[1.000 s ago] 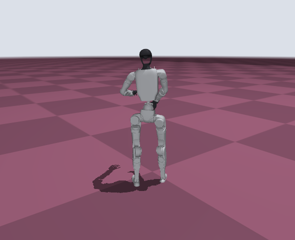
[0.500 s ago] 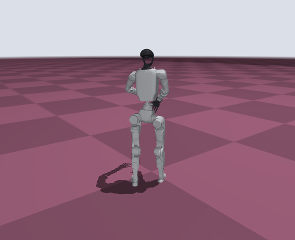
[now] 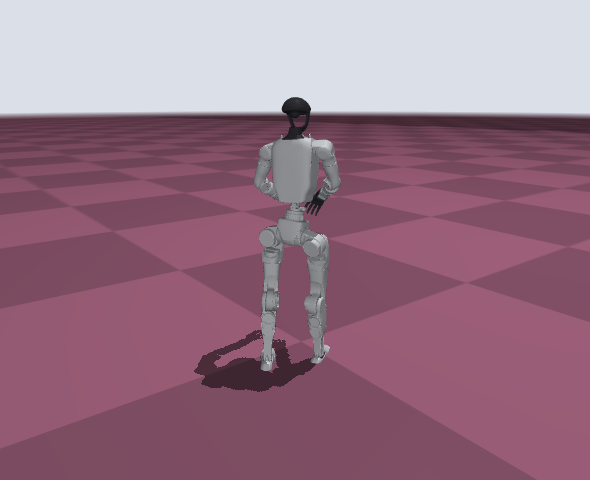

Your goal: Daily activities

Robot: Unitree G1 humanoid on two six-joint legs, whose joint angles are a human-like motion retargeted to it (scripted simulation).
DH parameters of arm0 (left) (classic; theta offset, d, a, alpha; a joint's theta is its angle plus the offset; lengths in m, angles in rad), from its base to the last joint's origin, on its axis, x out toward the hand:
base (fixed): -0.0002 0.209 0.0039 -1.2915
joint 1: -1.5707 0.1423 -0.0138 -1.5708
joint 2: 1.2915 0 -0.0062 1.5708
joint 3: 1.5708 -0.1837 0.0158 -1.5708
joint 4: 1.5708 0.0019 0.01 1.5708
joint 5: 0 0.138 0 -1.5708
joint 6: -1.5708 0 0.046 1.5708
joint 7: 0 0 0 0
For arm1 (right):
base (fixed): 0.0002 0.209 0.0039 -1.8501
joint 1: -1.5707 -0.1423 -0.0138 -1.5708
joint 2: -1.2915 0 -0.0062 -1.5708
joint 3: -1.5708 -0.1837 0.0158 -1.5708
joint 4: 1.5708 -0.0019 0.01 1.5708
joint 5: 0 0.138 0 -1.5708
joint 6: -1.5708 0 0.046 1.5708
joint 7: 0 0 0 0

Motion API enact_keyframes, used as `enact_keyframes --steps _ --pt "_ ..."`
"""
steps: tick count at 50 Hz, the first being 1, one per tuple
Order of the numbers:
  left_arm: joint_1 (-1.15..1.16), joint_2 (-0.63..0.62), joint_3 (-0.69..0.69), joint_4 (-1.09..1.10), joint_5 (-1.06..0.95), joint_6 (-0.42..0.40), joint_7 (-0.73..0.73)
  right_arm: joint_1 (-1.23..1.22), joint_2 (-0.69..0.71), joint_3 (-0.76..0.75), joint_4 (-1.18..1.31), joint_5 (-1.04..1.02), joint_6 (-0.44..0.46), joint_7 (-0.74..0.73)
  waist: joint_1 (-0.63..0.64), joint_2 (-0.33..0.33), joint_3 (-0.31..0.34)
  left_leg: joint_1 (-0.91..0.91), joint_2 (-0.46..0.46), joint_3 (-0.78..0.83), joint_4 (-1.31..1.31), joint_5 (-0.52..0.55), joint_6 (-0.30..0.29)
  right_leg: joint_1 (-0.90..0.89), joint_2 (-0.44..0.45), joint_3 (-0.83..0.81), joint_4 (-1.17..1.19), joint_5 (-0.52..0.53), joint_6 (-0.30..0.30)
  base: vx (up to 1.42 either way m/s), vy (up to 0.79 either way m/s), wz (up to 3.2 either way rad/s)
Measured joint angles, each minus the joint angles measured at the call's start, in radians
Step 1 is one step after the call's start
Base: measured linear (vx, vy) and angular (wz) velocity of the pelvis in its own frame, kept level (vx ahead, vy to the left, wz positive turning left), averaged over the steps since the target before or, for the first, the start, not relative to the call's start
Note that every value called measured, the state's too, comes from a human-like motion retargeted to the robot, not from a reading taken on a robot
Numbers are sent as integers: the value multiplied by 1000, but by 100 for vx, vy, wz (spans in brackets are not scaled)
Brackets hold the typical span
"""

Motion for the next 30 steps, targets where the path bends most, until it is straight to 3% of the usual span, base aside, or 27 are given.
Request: enact_keyframes --steps 15,30 --pt "66 20 61 -2 -43 6 -72 34 -108 -10 -128 -5 5 81 -25 10 -14 -4 5 27 21 -2 20 -18 36 44 -1 35 0 -4 -2 -30" --pt "70 24 75 50 -137 15 -189 8 -95 -26 -73 13 71 154 -46 21 -33 -9 6 73 26 -1 41 -44 79 92 -2 87 0 -4 0 -33"
